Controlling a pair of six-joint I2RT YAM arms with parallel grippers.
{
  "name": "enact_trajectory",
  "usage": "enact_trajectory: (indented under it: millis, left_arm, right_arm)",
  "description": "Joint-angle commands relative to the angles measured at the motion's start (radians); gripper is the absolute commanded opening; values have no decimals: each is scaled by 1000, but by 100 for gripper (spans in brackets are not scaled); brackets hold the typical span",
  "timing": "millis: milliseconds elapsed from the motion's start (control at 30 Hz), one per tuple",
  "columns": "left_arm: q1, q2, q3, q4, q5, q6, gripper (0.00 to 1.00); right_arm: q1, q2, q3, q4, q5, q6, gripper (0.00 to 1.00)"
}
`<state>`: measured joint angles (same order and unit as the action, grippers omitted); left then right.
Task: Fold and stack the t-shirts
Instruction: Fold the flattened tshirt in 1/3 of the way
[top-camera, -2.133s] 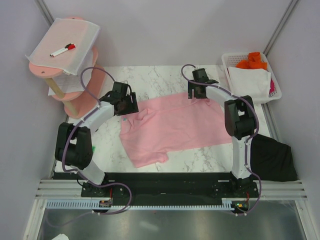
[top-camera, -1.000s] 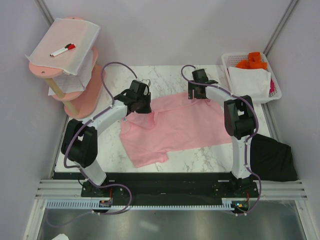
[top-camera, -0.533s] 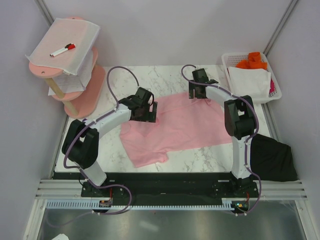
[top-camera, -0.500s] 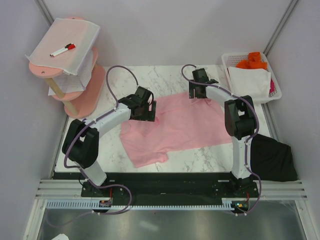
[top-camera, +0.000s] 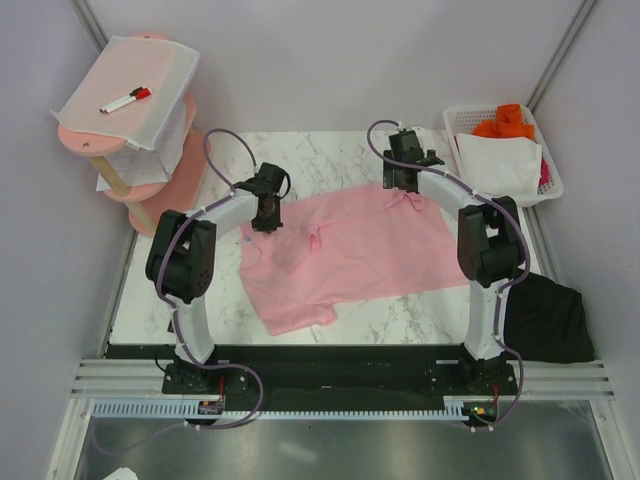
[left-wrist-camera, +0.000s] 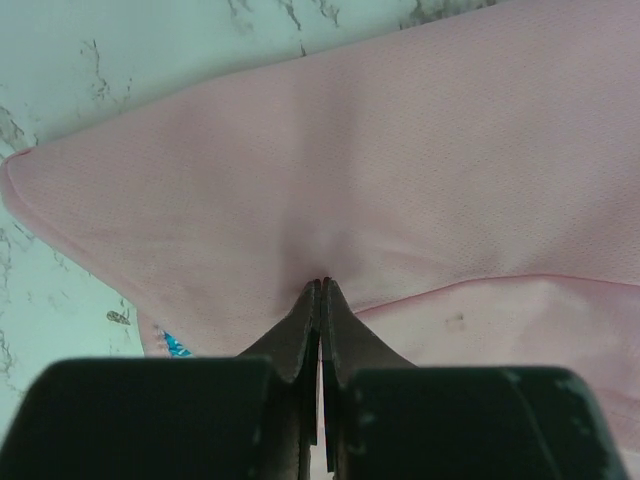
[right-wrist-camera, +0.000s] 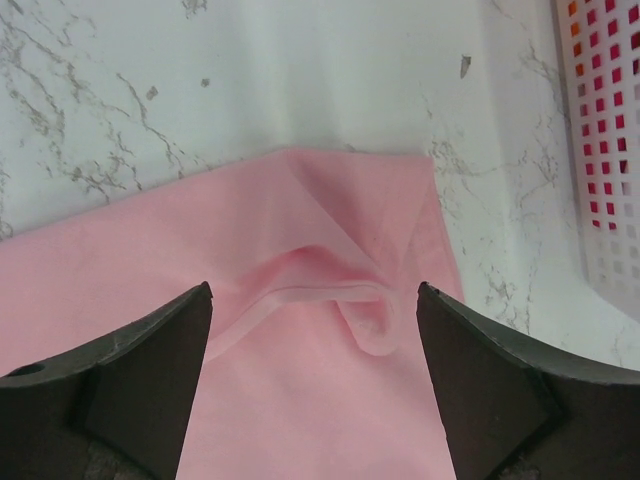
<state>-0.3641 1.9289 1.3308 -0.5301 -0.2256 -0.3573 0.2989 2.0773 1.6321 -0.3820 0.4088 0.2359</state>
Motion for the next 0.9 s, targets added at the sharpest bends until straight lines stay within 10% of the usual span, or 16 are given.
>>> enact_trajectory:
  millis: [0, 700, 867]
  left_arm:
    - [13, -5, 25, 2, -4, -5, 2]
    - [67, 90, 80, -33, -29, -8, 2]
    - [74, 102, 99, -48, -40, -2, 2]
  right_arm:
    - [3, -97, -54, -50, 87, 17, 91]
    - [-40, -26, -81, -103, 90, 48, 83]
    - [-56, 7, -78, -101, 67, 59, 62]
